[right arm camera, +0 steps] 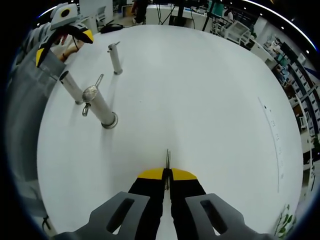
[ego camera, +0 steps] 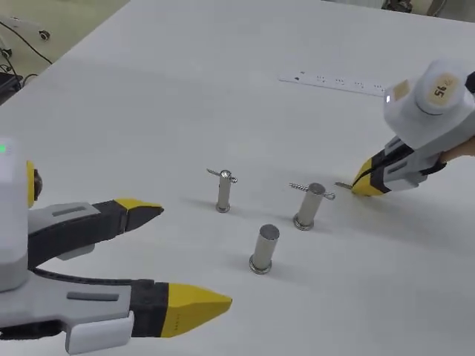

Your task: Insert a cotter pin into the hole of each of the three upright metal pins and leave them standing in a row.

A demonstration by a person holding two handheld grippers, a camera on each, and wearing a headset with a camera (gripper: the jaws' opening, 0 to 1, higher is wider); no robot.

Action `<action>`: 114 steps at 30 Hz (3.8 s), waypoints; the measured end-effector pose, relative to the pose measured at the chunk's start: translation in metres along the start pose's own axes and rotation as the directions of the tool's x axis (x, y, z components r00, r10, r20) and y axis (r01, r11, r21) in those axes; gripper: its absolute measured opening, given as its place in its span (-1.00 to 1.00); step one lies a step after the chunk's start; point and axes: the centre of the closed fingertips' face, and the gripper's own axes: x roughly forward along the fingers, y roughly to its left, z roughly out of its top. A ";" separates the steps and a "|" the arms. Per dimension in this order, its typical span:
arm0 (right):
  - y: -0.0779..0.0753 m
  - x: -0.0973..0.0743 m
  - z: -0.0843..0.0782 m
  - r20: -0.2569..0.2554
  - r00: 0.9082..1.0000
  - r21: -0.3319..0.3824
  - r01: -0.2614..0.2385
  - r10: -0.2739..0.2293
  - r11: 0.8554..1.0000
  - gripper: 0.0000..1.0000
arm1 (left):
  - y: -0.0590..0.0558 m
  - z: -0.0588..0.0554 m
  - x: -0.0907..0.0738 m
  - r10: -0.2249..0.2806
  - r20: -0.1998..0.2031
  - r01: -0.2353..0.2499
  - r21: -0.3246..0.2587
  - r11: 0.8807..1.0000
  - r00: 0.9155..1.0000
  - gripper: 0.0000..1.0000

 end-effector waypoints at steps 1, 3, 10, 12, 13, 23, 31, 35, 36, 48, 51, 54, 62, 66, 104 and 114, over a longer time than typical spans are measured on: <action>0.000 0.000 -0.001 -0.002 1.000 -0.005 0.002 -0.002 1.000 -0.93 | 0.000 0.001 0.000 0.001 0.001 -0.001 0.007 1.000 1.000 0.64; 0.000 -0.002 -0.002 -0.010 1.000 -0.014 0.010 -0.010 1.000 -0.94 | 0.002 0.004 0.001 0.010 0.005 -0.010 0.022 1.000 1.000 0.66; -0.002 -0.014 -0.002 0.018 0.999 -0.014 0.047 -0.046 0.999 -0.95 | 0.001 0.007 0.003 0.005 -0.004 -0.005 0.046 0.999 1.000 0.63; 0.000 -0.019 -0.002 0.025 0.998 -0.016 0.056 -0.055 0.998 -0.95 | 0.001 0.009 0.003 0.004 0.001 -0.004 0.048 0.999 1.000 0.59; 0.001 -0.022 -0.002 0.030 0.998 -0.017 0.060 -0.060 0.998 -0.95 | 0.001 0.010 0.004 0.002 0.001 -0.002 0.042 0.999 1.000 0.57; 0.009 -0.047 0.009 0.110 0.983 -0.029 0.151 -0.147 0.988 -0.95 | -0.003 0.021 0.011 -0.019 0.003 0.019 0.074 0.997 1.000 0.56; 0.017 -0.068 0.022 0.188 0.960 -0.013 0.215 -0.209 0.976 -0.94 | -0.005 0.028 0.018 -0.032 0.002 0.031 0.080 0.996 0.999 0.55; 0.027 -0.077 0.027 0.214 0.945 -0.009 0.253 -0.246 0.967 -0.94 | -0.002 0.034 0.022 -0.030 0.018 0.029 0.052 0.998 0.999 0.59; 0.026 -0.080 0.026 0.205 0.942 -0.033 0.278 -0.266 0.960 -0.94 | -0.002 0.036 0.023 -0.033 0.023 0.032 0.046 0.998 0.999 0.58; 0.054 -0.089 0.036 0.230 0.925 -0.049 0.322 -0.303 0.945 -0.94 | -0.007 0.055 0.048 -0.067 0.050 0.067 -0.005 0.998 0.997 0.29; 0.062 -0.090 0.039 0.237 0.922 -0.047 0.326 -0.307 0.944 -0.94 | -0.010 0.056 0.054 -0.083 0.040 0.084 -0.021 0.996 0.996 0.16; 0.064 -0.091 0.041 0.253 0.915 -0.037 0.333 -0.313 0.942 -0.94 | -0.012 0.056 0.060 -0.096 0.025 0.097 -0.040 0.994 0.995 0.13; 0.081 -0.088 0.047 0.276 0.911 -0.036 0.328 -0.306 0.944 -0.94 | -0.017 0.056 0.081 -0.132 -0.003 0.131 -0.113 0.985 0.991 -0.05; 0.088 -0.087 0.047 0.263 0.907 -0.073 0.357 -0.328 0.931 -0.94 | -0.019 0.056 0.089 -0.145 -0.013 0.142 -0.128 0.982 0.989 -0.13; 0.125 -0.075 0.082 0.302 0.903 -0.204 0.375 -0.307 0.904 -0.94 | -0.048 0.037 0.111 -0.269 -0.107 0.248 -0.177 0.953 0.957 -0.93; 0.125 -0.075 0.085 0.306 0.902 -0.204 0.376 -0.305 0.904 -0.94 | -0.048 0.038 0.109 -0.273 -0.113 0.260 -0.116 0.959 0.955 -0.97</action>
